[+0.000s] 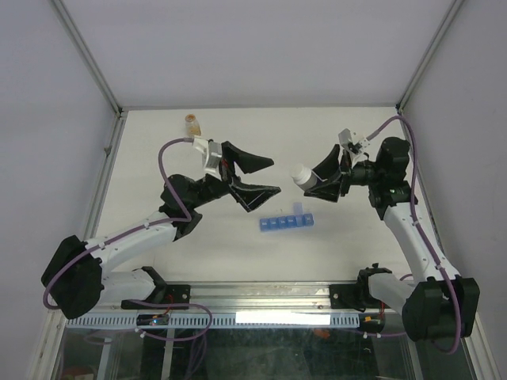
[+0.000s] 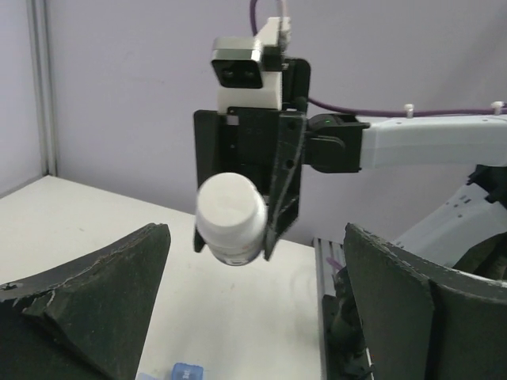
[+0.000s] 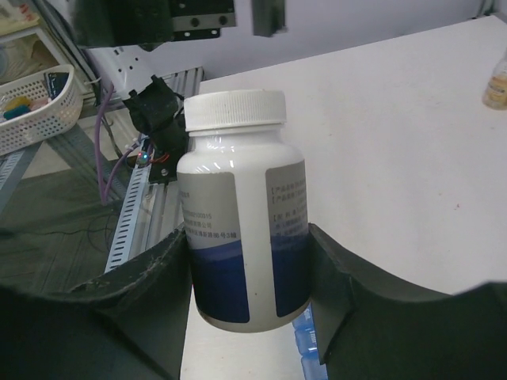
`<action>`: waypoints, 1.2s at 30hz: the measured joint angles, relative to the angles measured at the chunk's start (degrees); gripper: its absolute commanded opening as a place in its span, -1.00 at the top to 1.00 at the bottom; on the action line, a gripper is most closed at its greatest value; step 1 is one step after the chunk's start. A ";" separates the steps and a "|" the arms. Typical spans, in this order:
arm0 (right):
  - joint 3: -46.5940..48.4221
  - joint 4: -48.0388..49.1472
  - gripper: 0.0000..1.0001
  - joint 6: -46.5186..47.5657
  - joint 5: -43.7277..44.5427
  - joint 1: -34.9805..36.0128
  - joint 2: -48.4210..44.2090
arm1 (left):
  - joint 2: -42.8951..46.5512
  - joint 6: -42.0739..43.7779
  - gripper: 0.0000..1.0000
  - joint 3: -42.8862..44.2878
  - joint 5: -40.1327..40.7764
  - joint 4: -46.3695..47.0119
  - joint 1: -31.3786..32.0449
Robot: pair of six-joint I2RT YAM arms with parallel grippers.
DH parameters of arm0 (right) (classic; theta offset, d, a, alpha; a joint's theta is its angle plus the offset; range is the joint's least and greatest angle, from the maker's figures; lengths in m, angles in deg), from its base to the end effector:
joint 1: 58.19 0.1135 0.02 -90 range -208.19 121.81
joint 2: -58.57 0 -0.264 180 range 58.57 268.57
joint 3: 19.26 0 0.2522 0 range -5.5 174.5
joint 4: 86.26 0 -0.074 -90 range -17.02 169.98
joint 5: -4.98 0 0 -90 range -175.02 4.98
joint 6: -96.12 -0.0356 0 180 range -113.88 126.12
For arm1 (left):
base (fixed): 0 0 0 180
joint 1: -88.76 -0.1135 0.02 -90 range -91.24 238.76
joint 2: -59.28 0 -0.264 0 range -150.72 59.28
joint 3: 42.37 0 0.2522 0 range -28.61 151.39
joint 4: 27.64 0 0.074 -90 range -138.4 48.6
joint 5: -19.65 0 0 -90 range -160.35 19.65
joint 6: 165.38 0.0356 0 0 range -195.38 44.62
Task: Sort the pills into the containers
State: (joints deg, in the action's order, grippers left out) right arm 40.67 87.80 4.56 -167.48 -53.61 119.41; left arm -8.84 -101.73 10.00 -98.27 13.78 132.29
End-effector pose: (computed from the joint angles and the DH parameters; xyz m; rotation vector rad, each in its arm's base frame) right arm 0.2181 0.0529 0.3307 -1.1068 1.3488 1.2709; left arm 0.1766 -0.1907 0.3357 0.6470 1.1136 -1.3349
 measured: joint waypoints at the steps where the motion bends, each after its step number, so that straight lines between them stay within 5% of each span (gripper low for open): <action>1: 0.00 -0.39 1.00 0.68 -0.50 0.55 -0.02 | -0.57 0.48 -0.90 0.52 0.02 -0.83 0.02; 10: 0.22 -7.15 1.00 7.91 -2.40 2.67 -0.04 | -7.54 4.61 -0.82 5.11 0.00 -7.65 4.07; 18: 0.22 -8.57 1.00 9.35 -2.38 3.41 -0.02 | -10.67 7.17 -0.48 8.46 0.66 -10.47 6.86; 22: 0.22 -8.72 1.00 9.49 -2.36 3.63 -0.02 | -12.09 8.24 -0.09 9.64 0.96 -11.80 7.67; 28: 0.22 -9.03 0.99 9.64 -2.21 3.69 0.11 | -12.52 9.97 0.80 10.86 2.03 -14.03 8.15; 30: 0.22 -9.03 0.71 9.64 -2.23 3.69 0.13 | -12.52 9.92 0.96 10.86 2.16 -14.03 8.17; 33: 0.22 -9.09 -0.14 9.62 -1.97 3.72 0.17 | -12.52 9.64 1.00 10.82 2.32 -13.81 8.17; 36: 0.42 -9.86 -0.46 9.70 -1.11 3.85 0.17 | -12.52 8.70 1.00 9.94 3.13 -12.39 8.17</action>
State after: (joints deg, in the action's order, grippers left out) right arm 41.09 77.94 14.27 -168.59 -49.76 119.59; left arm -21.37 -93.03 19.94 -95.14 1.39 140.47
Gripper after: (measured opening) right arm 0.626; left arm 0.504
